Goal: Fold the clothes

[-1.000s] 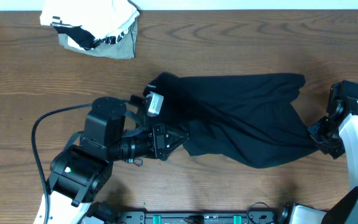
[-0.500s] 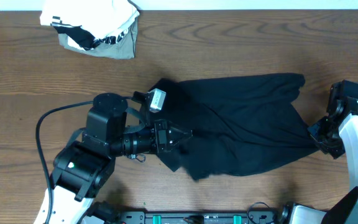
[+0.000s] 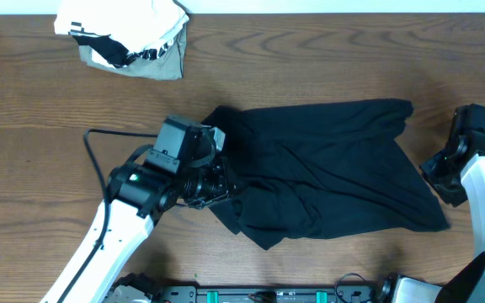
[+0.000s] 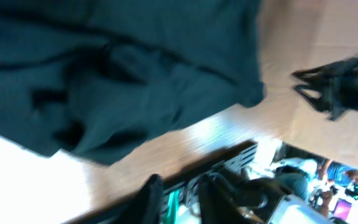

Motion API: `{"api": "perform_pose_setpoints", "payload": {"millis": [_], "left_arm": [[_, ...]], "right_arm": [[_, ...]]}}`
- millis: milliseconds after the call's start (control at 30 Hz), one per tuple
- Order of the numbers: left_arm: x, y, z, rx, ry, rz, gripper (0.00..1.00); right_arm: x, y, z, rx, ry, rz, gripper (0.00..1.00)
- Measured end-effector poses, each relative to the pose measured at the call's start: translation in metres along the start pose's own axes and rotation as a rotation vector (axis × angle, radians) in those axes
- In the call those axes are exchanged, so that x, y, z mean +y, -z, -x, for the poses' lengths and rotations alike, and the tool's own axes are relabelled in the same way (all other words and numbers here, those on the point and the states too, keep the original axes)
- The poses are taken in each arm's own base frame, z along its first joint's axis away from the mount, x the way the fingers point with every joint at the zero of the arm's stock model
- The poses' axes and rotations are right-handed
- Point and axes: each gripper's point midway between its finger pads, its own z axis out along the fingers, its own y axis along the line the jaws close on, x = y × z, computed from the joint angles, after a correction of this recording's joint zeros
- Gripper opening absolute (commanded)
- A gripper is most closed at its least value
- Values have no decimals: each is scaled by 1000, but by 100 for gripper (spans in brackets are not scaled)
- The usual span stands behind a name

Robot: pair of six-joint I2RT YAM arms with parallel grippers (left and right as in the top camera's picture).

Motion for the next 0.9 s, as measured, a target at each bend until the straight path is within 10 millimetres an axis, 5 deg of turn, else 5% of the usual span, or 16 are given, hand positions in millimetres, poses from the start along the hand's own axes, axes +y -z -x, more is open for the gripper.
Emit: {"api": "perform_pose_setpoints", "payload": {"millis": [100, 200, 300, 500, 700, 800, 900], "left_arm": [[15, -3, -11, 56, 10, 57, 25], [26, -1, -24, 105, -3, 101, 25], [43, 5, -36, 129, 0, 184, 25], [51, 23, -53, 98, -60, 257, 27], [42, 27, -70, 34, -112, 276, 43], [48, 14, -75, 20, -80, 283, 76], [57, -8, -78, 15, -24, 289, 80]], "right_arm": [[-4, -1, -1, 11, -1, -9, 63], [-7, -1, -5, 29, 20, -19, 66], [-8, 0, -8, 43, 26, -20, 84], [-4, 0, -9, 52, 38, 2, 90], [-3, 0, -9, 55, 41, 10, 96], [-2, 0, -9, 56, 41, 11, 96], [-2, 0, -9, 56, 41, 12, 96]]}}
